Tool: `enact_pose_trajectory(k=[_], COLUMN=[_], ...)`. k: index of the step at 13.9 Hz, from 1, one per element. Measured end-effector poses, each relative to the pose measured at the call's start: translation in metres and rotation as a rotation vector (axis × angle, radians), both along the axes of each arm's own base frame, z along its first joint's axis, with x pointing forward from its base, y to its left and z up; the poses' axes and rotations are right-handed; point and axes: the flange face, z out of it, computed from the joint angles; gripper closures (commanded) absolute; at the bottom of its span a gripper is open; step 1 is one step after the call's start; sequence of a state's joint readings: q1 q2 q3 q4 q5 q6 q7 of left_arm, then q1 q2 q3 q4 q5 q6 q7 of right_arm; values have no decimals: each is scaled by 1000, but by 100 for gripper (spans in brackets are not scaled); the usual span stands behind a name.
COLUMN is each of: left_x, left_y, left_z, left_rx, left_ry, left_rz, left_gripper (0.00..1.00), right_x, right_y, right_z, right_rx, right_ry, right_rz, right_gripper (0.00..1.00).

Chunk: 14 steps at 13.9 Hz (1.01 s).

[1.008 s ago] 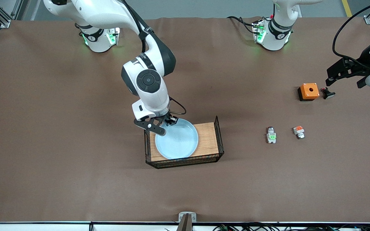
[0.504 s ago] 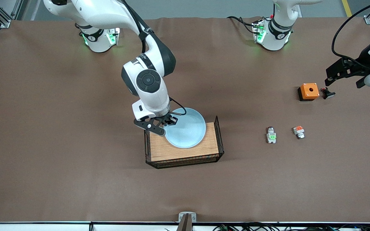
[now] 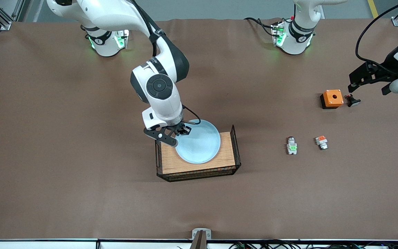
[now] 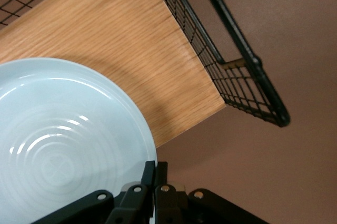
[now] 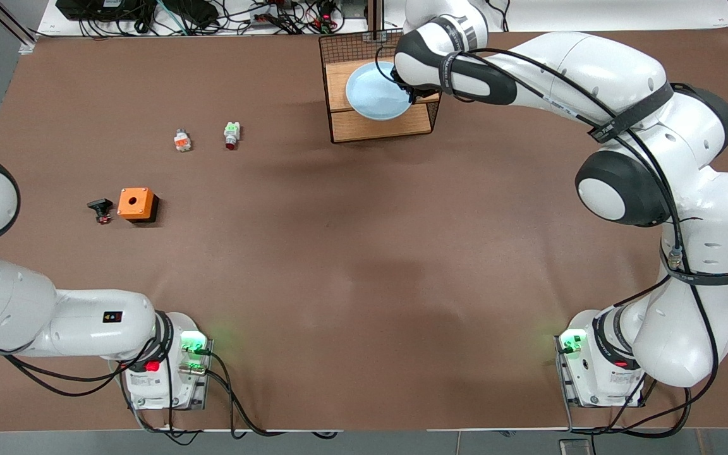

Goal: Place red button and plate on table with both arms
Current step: 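Close the right gripper on the plate rim and tilt it, then lift the blue plate off the tray with the right gripper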

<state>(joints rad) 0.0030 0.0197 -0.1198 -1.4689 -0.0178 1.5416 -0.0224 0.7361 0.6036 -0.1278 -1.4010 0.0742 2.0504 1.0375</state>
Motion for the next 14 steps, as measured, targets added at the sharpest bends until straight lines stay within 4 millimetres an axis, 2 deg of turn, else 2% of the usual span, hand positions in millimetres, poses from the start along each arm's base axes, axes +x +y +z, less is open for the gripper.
enact_pose_trajectory(k=[6,9,14], left_x=[-1,-3,-3], left_y=[-3,-10,-8], left_z=[-1,-4,-5], left_rx=[1,2,26], left_ry=[6,20,20], left_rz=[-6,-19,-18], left_gripper=[0,0,0], right_x=[1,4,7], right_y=[0,0,-2], right_z=[3,9,17], right_rx=[3,6,6], right_ry=[-4,-9,-12], right_rz=[-3,-6,-10], right_gripper=[100,100,100])
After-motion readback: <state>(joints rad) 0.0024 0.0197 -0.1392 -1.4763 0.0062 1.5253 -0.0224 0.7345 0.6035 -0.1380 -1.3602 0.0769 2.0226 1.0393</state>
